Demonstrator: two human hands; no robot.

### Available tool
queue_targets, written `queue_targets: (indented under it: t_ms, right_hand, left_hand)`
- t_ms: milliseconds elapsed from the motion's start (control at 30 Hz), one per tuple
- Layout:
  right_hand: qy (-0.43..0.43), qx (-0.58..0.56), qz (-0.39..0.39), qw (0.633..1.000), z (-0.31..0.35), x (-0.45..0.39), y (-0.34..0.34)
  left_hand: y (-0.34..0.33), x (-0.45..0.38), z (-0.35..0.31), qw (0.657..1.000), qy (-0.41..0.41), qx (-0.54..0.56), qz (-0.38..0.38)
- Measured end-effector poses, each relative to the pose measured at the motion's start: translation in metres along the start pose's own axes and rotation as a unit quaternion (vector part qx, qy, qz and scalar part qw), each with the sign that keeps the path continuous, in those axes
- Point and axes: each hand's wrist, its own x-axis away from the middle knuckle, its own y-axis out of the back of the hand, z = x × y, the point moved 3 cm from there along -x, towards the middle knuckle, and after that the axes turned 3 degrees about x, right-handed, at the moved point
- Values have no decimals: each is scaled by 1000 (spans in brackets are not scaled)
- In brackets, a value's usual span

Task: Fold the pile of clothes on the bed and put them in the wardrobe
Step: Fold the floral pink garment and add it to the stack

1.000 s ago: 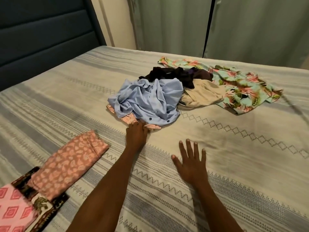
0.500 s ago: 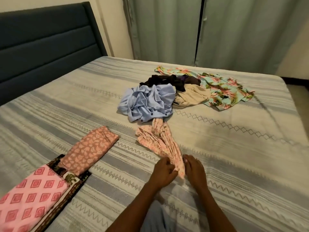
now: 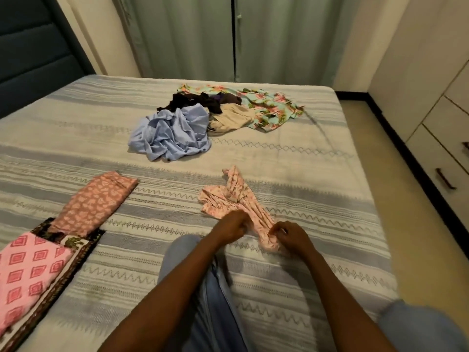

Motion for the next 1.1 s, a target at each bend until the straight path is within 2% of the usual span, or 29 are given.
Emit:
queue_targets:
  t_ms: [33, 100, 167, 300, 400, 467, 500, 567, 667, 767, 800, 867, 933, 1033, 1100]
  right_hand:
    - [-8, 0, -3, 1000, -5, 5, 4]
    - [-28, 4, -7, 1000, -8, 9, 11]
    - [-50, 27, -19, 998, -14, 15, 17]
    - [-103, 115, -105, 983, -37, 28, 24]
    - [-94, 141, -208, 963, -37, 37, 25]
    - [3, 142, -265, 954, -23, 42, 23]
    - [57, 158, -255, 952, -14, 44, 18]
    - [109, 208, -175, 956, 1, 43, 3]
    - [73, 241, -88, 964, 8, 35, -11]
    - [19, 233, -139, 962, 11, 34, -2]
    - [5, 218, -152, 964, 10, 35, 4]
    - [-26, 143, -128, 981, 4, 35, 22]
    - [-44, -1, -70, 997, 1, 30, 41]
    - [-14, -217, -41, 975, 6, 23, 73]
    - [-16, -270, -32, 962, 6, 16, 93]
  left_hand:
    - [1, 0, 2, 995, 17, -100, -20]
    - [0, 2, 13, 973, 63, -222, 7]
    - [-3, 2, 18, 958, 69, -274, 42]
    - [-4, -6, 12, 948, 34, -314, 44]
    - [0, -13, 6, 979, 49, -172, 94]
    - [2, -15, -2, 993, 43, -64, 90]
    - [4, -16, -9, 996, 37, -17, 80]
    - [6, -16, -23, 993, 59, 83, 60]
    - [12, -19, -31, 976, 103, 187, 49]
    - [19, -19, -27, 977, 114, 168, 59]
    - [23, -17, -28, 981, 113, 137, 75]
    - [28, -13, -27, 987, 87, 22, 134]
    - [30, -10, -29, 979, 67, -70, 177]
    - [36, -13, -32, 978, 47, -113, 171]
    - [45, -18, -35, 983, 32, -111, 140]
